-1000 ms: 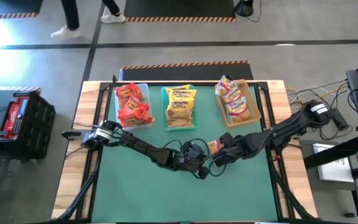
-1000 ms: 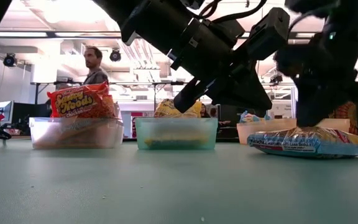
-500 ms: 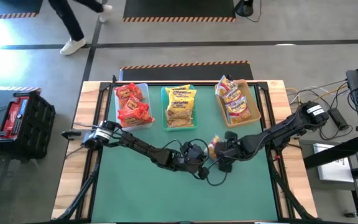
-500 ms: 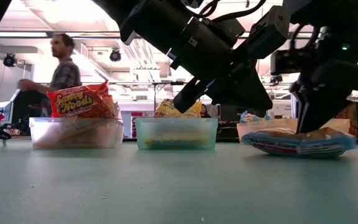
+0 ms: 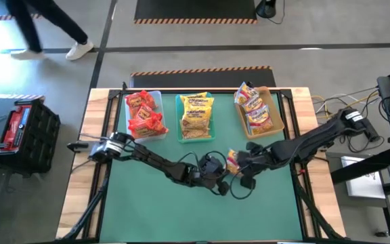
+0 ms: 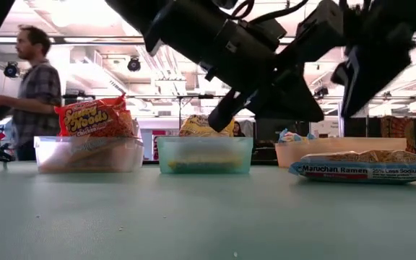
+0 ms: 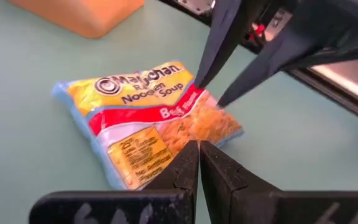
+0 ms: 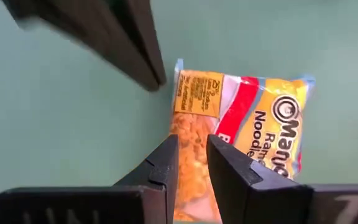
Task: Sort Maruchan noodles
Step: Put the blue noodle pack into the orange bin
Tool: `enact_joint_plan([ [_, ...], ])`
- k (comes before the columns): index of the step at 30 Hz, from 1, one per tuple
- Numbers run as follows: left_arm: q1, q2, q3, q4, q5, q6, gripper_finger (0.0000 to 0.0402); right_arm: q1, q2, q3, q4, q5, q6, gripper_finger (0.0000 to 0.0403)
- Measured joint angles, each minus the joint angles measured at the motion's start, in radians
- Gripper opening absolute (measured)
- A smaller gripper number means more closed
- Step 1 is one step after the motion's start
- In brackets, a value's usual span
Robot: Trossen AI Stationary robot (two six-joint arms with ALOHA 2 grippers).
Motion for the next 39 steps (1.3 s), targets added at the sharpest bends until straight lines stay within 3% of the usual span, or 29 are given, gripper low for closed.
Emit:
enact_joint_plan([
  [10,0.000,0.072,0.003,0.131,-0.012,-0.088,0.0000,0.000,-0.075,-0.001,-0.142,0.015,0.191,0.0068],
  [16,0.002,0.089,0.014,0.131,-0.103,-0.119,0.0000,0.000,-0.067,-0.001,-0.156,0.015,0.179,0.0070],
  [34,0.000,0.154,0.089,0.101,-0.100,-0.115,0.0000,0.000,-0.068,-0.001,-0.161,0.015,0.151,0.0077],
  [39,-0.002,0.155,0.090,-0.036,-0.100,-0.137,0.0000,0.000,-0.068,-0.001,-0.160,0.015,0.150,0.0072],
])
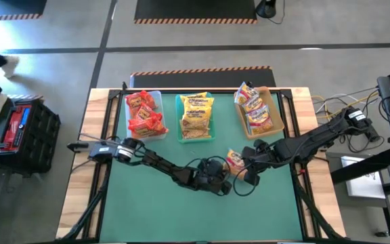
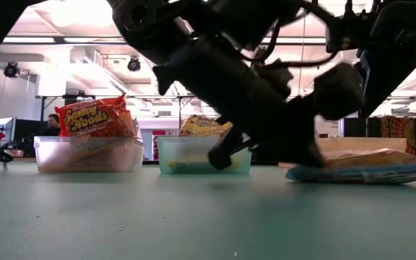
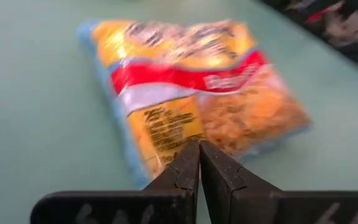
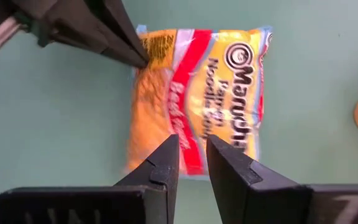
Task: Sort Maruchan noodles
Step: Put the blue noodle pack into the orange bin
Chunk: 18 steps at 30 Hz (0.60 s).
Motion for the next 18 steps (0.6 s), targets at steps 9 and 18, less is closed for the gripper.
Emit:
enact_joint_plan([
  [9,0.000,-0.001,0.001,-0.141,-0.003,-0.070,0.0000,0.000,0.000,0.000,0.000,-0.008,0.003,0.0065],
  [18,0.000,-0.005,0.003,-0.211,-0.007,-0.079,0.0000,-0.086,-0.029,0.002,-0.001,-0.072,0.009,0.0113],
])
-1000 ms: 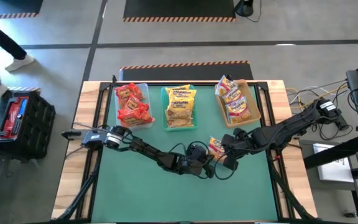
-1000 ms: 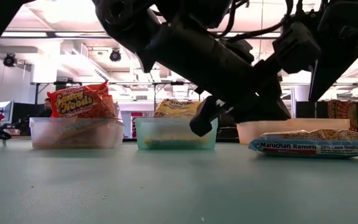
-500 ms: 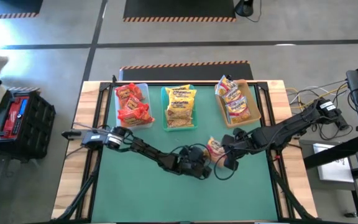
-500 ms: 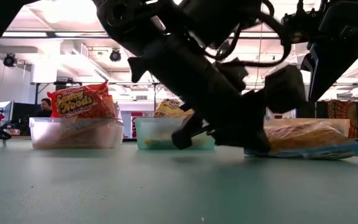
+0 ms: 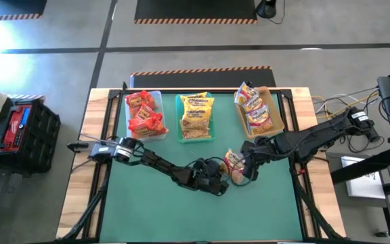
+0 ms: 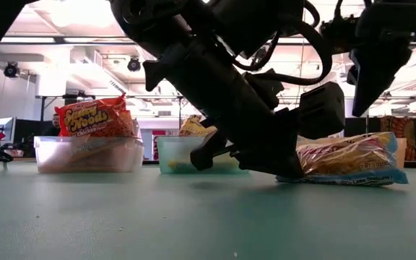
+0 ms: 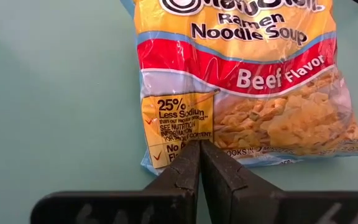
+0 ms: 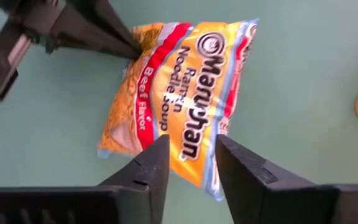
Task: Sort Maruchan noodles
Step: Put the blue noodle pack into the orange bin
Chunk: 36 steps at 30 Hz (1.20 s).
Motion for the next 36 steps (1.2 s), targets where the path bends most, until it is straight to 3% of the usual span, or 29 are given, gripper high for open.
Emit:
enact_joint_plan([
  [13,0.001,-0.003,0.001,-0.103,0.031,-0.071,0.0000,-0.136,-0.003,-0.016,0.037,-0.048,0.033,0.0205],
  [18,0.000,-0.002,0.000,-0.109,0.031,-0.080,0.0000,-0.180,-0.004,-0.053,0.139,-0.115,0.056,0.0210],
  [27,-0.001,-0.002,-0.002,-0.112,0.040,-0.067,0.0000,-0.221,-0.004,-0.142,0.241,-0.140,0.126,0.0210],
  [36,-0.002,-0.002,-0.002,-0.112,0.043,-0.046,0.0000,-0.235,-0.004,-0.292,0.530,-0.238,0.225,0.0210],
])
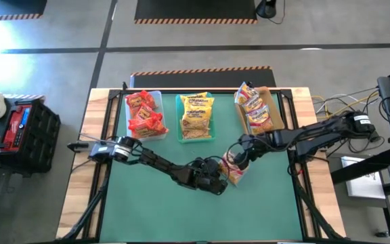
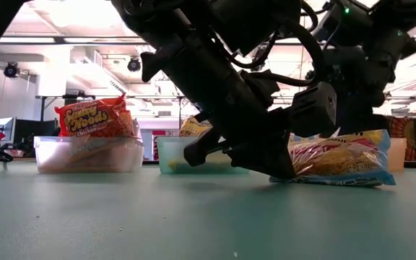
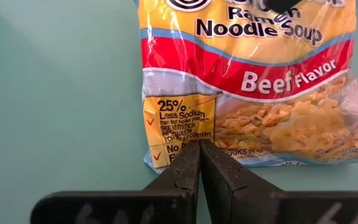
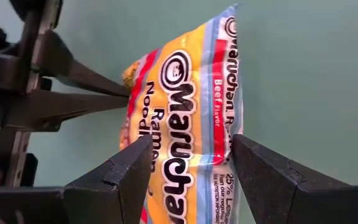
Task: Sort Maruchan noodles
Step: Put the blue noodle pack into the orange bin
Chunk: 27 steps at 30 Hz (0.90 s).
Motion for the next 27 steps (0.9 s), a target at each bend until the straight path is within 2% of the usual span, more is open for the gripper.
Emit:
enact_joint_plan([
  [10,-0.001,0.000,0.000,-0.004,0.014,0.013,0.0000,-0.019,0.000,-0.108,0.156,-0.017,0.068,0.0210],
  [19,-0.002,0.000,0.000,-0.004,0.015,0.042,0.0000,-0.019,0.002,-0.114,0.239,-0.016,0.093,0.0210],
  [27,-0.002,0.000,0.000,-0.004,0.015,0.041,0.0000,-0.017,0.002,-0.114,0.241,-0.015,0.094,0.0210],
])
